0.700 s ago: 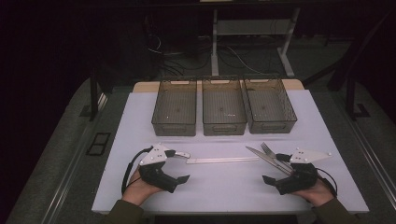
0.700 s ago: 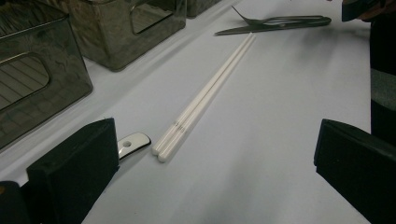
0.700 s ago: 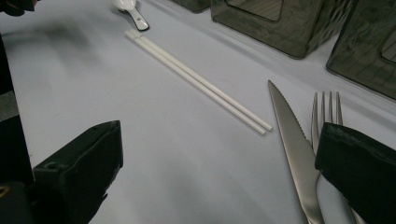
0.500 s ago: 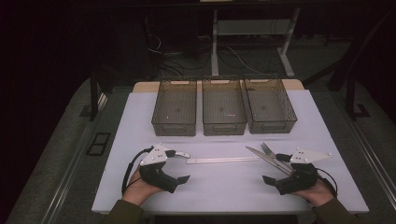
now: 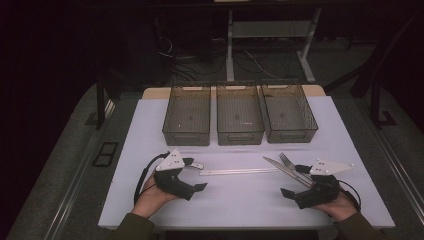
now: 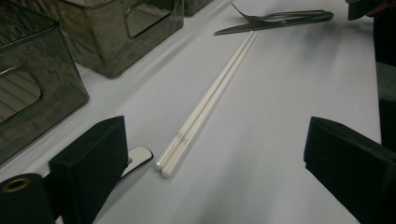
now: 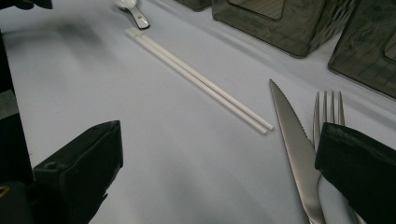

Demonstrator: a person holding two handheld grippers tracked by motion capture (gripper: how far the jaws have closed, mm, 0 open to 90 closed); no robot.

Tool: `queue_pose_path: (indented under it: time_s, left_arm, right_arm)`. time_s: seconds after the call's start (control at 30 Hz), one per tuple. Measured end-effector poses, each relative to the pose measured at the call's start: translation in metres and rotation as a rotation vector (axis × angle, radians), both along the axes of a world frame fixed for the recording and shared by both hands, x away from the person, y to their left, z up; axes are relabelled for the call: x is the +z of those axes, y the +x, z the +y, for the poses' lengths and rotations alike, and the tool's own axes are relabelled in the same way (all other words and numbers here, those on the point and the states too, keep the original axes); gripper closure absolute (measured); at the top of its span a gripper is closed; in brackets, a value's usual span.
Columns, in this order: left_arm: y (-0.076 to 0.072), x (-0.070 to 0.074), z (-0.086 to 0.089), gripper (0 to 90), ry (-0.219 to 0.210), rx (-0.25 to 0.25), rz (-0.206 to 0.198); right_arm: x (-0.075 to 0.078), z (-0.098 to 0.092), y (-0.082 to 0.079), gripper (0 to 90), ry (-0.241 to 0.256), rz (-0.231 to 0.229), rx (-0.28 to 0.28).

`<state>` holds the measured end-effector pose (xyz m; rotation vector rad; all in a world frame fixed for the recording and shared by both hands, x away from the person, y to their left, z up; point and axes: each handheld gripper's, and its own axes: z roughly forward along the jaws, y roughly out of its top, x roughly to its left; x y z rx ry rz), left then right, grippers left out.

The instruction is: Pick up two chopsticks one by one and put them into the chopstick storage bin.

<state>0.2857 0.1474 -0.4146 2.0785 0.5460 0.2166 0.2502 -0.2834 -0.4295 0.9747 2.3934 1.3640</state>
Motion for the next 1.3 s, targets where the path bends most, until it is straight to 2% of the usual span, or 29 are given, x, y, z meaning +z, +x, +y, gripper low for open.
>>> queue_pose_path:
  time_s: [0.23, 0.37, 0.5, 0.53, 0.57, 0.63, 0.73, 0.77, 0.93, 0.97, 1.03, 1.17, 1.3]
  left_arm:
    - [0.014, -0.002, -0.009, 26.9, 0.000, 0.006, 0.002]
    - [0.022, -0.005, -0.011, 39.4, 0.002, -0.004, 0.017]
    - [0.028, -0.006, -0.014, 52.1, 0.006, 0.000, 0.014]
    - [0.031, -0.006, -0.015, 52.1, 0.008, 0.001, 0.012]
    - [0.036, -0.006, -0.016, 58.2, 0.012, 0.002, 0.015]
    - [0.038, -0.007, -0.018, 62.7, 0.010, 0.006, 0.020]
    - [0.044, -0.010, -0.020, 71.4, 0.032, 0.007, 0.024]
    - [0.048, -0.012, -0.022, 73.7, 0.051, 0.013, 0.034]
    - [0.054, -0.016, -0.024, 84.8, 0.075, 0.023, 0.036]
    - [0.057, -0.018, -0.025, 86.6, 0.096, 0.030, 0.041]
    - [0.059, -0.021, -0.026, 88.9, 0.107, 0.029, 0.048]
    - [0.061, -0.026, -0.028, 89.0, 0.149, 0.026, 0.055]
    - [0.060, -0.028, -0.031, 89.0, 0.157, 0.008, 0.070]
  right_arm:
    - [0.000, 0.000, 0.000, 1.1, 0.000, 0.003, 0.003]
    - [-0.001, 0.001, 0.001, 1.1, -0.001, 0.008, 0.001]
    - [0.000, 0.001, 0.000, 1.1, 0.000, 0.006, -0.002]
    - [0.000, 0.001, 0.000, 1.1, 0.000, 0.006, -0.002]
    - [-0.001, 0.000, 0.000, 1.1, 0.000, 0.007, -0.003]
    - [-0.001, 0.000, 0.000, 1.1, 0.001, 0.008, -0.003]
    - [-0.001, 0.000, 0.000, 1.1, 0.001, 0.007, -0.002]
    - [-0.001, 0.000, 0.000, 1.1, 0.001, 0.008, -0.002]
    - [0.000, 0.001, 0.000, 1.1, 0.001, 0.008, -0.002]
    - [-0.001, 0.000, 0.000, 1.1, 0.000, 0.008, 0.000]
    - [-0.001, 0.000, 0.001, 1.1, -0.002, 0.007, 0.001]
    - [-0.001, 0.001, 0.000, 1.1, -0.002, 0.006, 0.001]
    - [-0.001, 0.001, 0.000, 1.1, 0.000, 0.008, 0.001]
